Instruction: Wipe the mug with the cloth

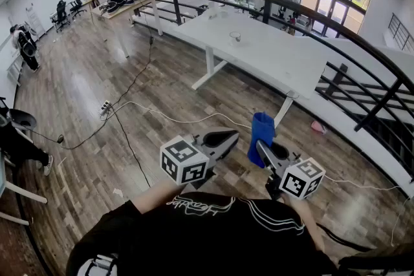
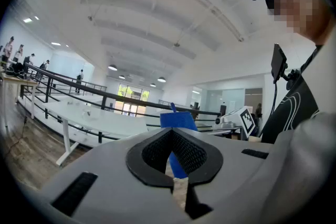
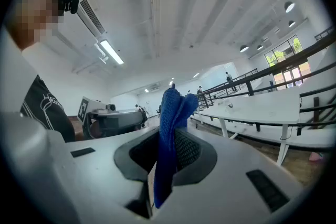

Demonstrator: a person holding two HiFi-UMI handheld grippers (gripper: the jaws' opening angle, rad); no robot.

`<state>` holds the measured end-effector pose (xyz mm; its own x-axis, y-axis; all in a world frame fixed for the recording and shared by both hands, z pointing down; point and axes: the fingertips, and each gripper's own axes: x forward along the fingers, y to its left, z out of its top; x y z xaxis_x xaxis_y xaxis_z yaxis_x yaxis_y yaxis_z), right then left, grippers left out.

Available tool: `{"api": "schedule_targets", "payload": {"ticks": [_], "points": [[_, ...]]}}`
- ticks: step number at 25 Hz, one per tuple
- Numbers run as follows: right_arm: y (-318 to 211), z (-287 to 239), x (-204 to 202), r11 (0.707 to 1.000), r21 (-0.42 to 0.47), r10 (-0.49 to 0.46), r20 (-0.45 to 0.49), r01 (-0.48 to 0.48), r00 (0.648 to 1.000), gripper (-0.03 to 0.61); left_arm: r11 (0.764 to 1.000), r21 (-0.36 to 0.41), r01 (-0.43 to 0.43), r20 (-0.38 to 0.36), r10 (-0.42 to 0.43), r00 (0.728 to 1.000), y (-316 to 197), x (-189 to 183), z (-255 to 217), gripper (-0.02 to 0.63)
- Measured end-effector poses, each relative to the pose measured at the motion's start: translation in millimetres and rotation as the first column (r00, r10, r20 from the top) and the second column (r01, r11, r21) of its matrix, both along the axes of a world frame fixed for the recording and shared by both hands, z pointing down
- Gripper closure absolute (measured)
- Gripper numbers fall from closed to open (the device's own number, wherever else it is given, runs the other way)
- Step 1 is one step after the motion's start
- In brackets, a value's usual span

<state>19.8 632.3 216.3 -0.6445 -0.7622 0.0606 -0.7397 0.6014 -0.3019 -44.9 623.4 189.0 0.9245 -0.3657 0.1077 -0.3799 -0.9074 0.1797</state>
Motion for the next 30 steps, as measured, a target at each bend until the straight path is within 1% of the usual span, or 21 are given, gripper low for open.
{"api": "schedule_targets", "payload": {"ticks": [7, 12, 17, 22, 26, 30], "points": [[14, 4, -1, 1.0, 0.003, -0.013, -0.005, 0.013, 1.0, 0.531, 1.0, -0.018, -0.001, 0.004, 0.001, 1.0, 14, 0, 7, 0.607], [13, 2, 2, 1.0, -0.009, -0.01, 0.033, 0.01, 0.999, 0.531, 1.0, -0.03, -0.003, -0.003, 0.003, 1.0, 15, 1, 7, 0.607], [14, 1, 8, 1.0, -0.008, -0.001, 0.05, 0.001, 0.999, 0.531, 0.999, -0.039, -0.012, -0.003, 0.011, 1.0, 15, 7, 9, 0.607], [20, 3, 17, 1.0, -0.023, 0.015, 0.075, -0.013, 0.997, 0.531, 0.998, -0.048, -0.029, 0.007, 0.03, 1.0, 22, 15, 10, 0.607], [12, 5, 17, 0.999, -0.037, 0.017, 0.093, -0.014, 0.996, 0.531, 0.999, -0.044, -0.03, 0.013, 0.03, 0.999, 18, 14, 9, 0.607], [-2, 14, 15, 0.999, -0.047, 0.019, 0.093, -0.014, 0.996, 0.531, 0.998, -0.069, -0.01, 0.025, 0.012, 1.0, 4, 6, 20, 0.607]]}}
